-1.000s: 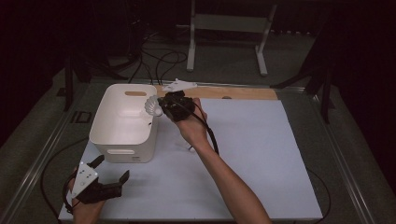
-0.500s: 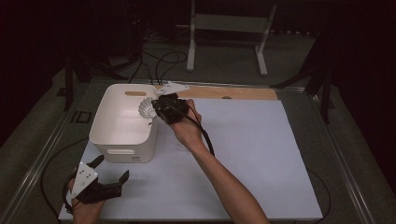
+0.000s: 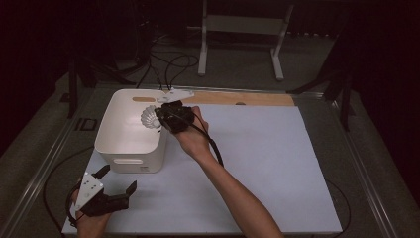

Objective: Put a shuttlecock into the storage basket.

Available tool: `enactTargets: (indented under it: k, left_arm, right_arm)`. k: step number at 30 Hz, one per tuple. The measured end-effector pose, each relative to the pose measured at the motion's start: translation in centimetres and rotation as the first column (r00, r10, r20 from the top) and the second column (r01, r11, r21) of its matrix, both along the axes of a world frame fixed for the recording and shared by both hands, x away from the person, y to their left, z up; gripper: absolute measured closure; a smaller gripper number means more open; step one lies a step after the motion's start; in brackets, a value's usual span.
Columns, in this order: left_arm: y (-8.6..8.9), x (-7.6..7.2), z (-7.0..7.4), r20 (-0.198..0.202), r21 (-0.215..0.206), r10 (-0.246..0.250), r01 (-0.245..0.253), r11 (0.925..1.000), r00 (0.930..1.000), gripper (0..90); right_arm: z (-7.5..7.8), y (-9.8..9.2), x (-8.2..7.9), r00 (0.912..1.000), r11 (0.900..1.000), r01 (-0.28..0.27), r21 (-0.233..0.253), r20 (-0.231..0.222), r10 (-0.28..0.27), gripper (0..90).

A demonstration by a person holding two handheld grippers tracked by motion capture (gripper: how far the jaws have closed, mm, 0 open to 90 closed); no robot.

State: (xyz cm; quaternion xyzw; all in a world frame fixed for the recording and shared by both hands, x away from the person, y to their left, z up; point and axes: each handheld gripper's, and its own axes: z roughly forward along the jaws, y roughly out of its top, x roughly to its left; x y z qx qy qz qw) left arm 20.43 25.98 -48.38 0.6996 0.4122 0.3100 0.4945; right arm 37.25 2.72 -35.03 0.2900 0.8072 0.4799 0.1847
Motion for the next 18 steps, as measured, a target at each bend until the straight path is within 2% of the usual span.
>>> enactTargets:
  k: [5, 16, 17, 18]
  left_arm:
    - [0.0, 0.0, 0.0, 0.000, 0.000, 0.002, -0.002, 1.0000, 1.0000, 0.0]
    - [0.0, 0.0, 0.0, -0.002, 0.001, 0.000, 0.000, 1.0000, 1.0000, 0.0]
    - [0.0, 0.0, 0.0, -0.002, 0.003, 0.001, -0.001, 1.0000, 1.0000, 0.0]
    - [0.0, 0.0, 0.0, -0.002, 0.003, 0.000, 0.000, 1.0000, 1.0000, 0.0]
  right_arm:
    - [0.3, 0.5, -0.2, 0.9996, 1.000, -0.027, 0.012, -0.002, 0.027, 89.2]
    - [0.3, 1.4, -0.6, 0.9978, 0.998, -0.066, 0.006, -0.005, 0.066, 89.0]
    - [0.3, 1.4, -0.6, 0.9976, 0.998, -0.069, 0.010, -0.008, 0.069, 86.5]
    - [0.3, 1.4, -0.6, 0.9965, 0.997, -0.081, 0.018, -0.016, 0.082, 76.9]
